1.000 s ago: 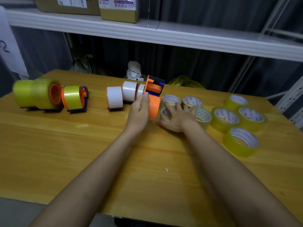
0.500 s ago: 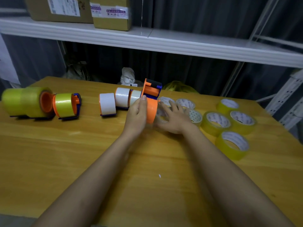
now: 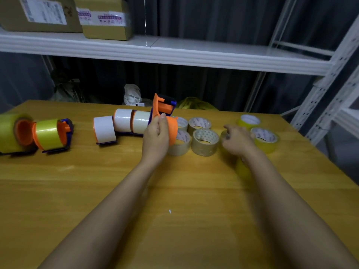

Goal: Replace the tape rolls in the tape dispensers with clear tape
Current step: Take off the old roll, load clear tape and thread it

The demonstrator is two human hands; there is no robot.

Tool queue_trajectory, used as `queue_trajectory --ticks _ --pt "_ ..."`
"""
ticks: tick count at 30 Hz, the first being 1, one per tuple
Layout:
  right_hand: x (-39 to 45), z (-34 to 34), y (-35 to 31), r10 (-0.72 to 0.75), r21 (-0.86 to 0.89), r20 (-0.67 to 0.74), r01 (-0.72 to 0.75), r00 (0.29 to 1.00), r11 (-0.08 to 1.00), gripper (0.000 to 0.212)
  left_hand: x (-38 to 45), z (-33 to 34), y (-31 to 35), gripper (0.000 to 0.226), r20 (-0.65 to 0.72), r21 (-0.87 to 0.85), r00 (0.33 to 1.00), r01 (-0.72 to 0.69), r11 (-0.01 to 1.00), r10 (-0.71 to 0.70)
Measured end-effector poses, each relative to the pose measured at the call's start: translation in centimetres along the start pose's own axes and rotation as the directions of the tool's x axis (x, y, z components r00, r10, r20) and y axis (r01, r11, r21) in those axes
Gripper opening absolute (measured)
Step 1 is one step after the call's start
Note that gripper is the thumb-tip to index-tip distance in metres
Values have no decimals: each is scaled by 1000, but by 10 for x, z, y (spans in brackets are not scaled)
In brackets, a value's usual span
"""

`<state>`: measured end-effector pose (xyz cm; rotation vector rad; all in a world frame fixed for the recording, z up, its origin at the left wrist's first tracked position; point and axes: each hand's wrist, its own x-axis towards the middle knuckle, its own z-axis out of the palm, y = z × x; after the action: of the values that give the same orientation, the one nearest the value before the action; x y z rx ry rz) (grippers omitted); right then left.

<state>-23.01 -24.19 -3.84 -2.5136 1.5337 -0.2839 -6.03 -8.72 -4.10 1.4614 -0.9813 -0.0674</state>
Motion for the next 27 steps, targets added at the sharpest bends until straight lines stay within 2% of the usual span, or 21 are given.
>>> queue_trajectory --ticks 3,5,8,15,20,22,24,27 --pt "7 1 8 83 -82 99 -75 992 994 32 4 8 5 40 -8 37 999 -35 999 35" --pt "10 7 10 119 -137 123 -102 985 985 30 6 11 8 39 3 35 999 -45 998 45" --pt "15 15 12 118 -181 94 -100 989 978 37 10 14 9 37 29 45 998 -56 997 55" --pt "13 17 6 84 -163 1 -83 996 983 22 10 15 11 34 85 56 996 -14 998 9" --pt "8 18 0 104 -41 -137 -110 985 993 19 9 10 15 36 120 48 993 -7 999 1" --pt "5 17 -3 102 11 -236 -103 966 995 30 8 7 17 38 118 36 993 -15 999 11" --pt "2 13 -9 78 59 -338 -62 938 996 39 7 3 18 41 120 13 993 -18 1000 17" --pt "-3 4 -20 4 153 -455 74 891 985 39 6 -1 20 44 130 -26 992 5 1000 -1"
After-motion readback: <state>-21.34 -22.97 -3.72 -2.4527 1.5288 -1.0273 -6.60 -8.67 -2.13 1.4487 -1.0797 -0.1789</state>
